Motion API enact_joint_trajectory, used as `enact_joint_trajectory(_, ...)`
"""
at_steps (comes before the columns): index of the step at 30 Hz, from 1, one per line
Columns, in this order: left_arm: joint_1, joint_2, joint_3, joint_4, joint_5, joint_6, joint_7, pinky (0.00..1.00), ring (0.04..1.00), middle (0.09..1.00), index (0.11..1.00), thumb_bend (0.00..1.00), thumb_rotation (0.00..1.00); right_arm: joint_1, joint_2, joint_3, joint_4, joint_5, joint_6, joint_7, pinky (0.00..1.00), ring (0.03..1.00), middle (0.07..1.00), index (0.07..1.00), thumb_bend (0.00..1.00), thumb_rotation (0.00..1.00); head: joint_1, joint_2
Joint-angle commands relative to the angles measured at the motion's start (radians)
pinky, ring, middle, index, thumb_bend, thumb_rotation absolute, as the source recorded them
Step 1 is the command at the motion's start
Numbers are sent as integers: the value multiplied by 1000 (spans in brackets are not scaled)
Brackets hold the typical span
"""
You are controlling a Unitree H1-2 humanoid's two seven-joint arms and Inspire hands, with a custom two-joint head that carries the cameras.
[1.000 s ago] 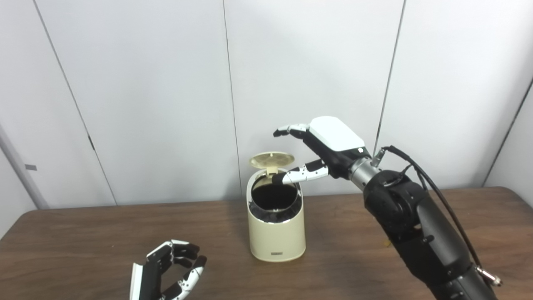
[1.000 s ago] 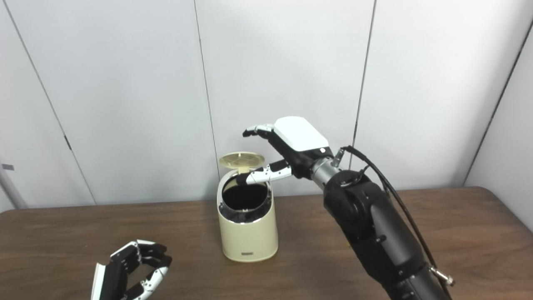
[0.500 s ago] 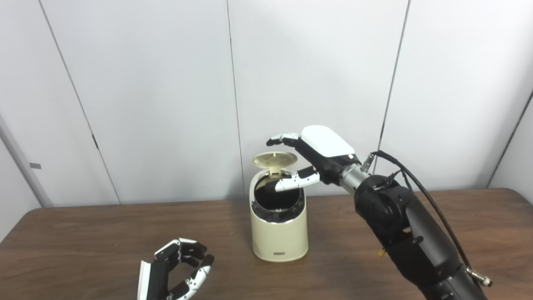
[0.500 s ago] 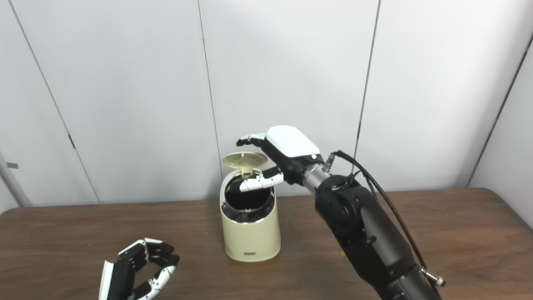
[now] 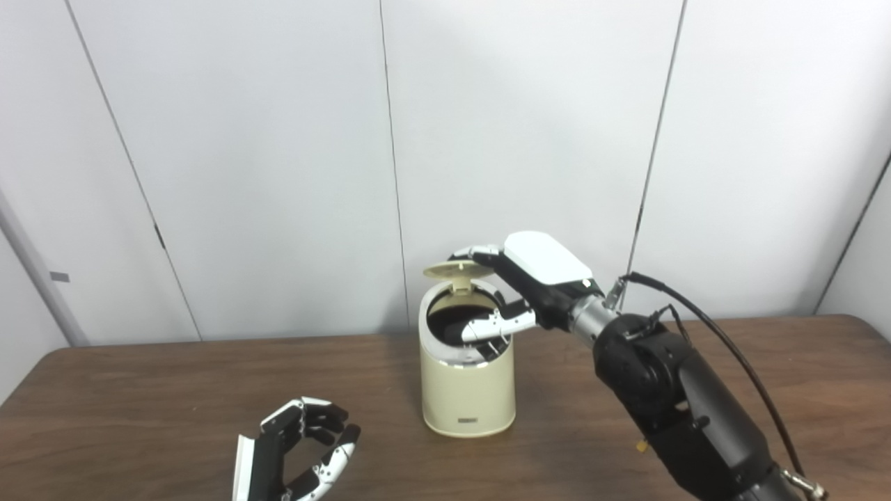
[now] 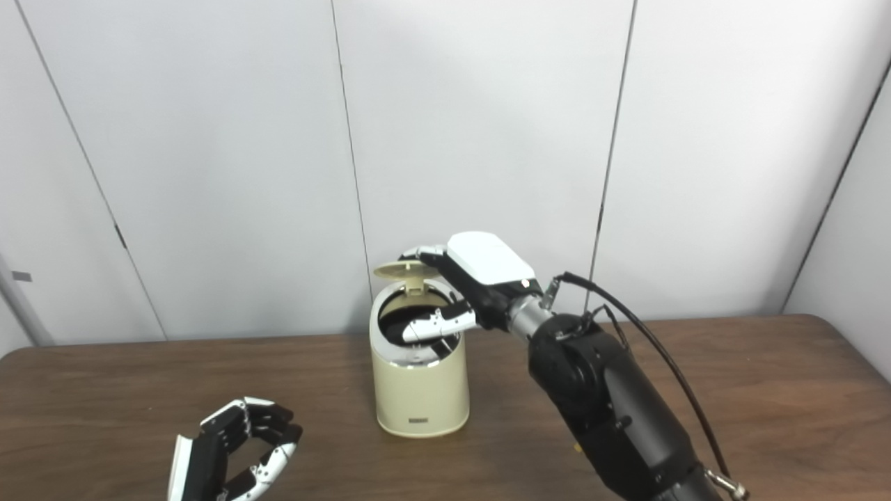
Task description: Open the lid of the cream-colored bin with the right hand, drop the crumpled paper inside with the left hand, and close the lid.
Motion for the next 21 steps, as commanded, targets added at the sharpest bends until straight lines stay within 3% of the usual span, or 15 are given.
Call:
enact_joint_trajectory(1, 32, -15, -10, 36, 15, -24, 10, 453, 526, 553, 489, 481, 65, -27, -11, -2, -39, -4, -14, -12, 720, 811, 816, 798, 712, 745, -6, -1)
enact_joint_trajectory(21, 17, 1, -3, 52, -19, -29, -9, 457, 526, 553, 489, 481, 64, 64, -23, -30, -156, -7, 25, 13, 692, 803, 815, 796, 706, 775, -30, 5)
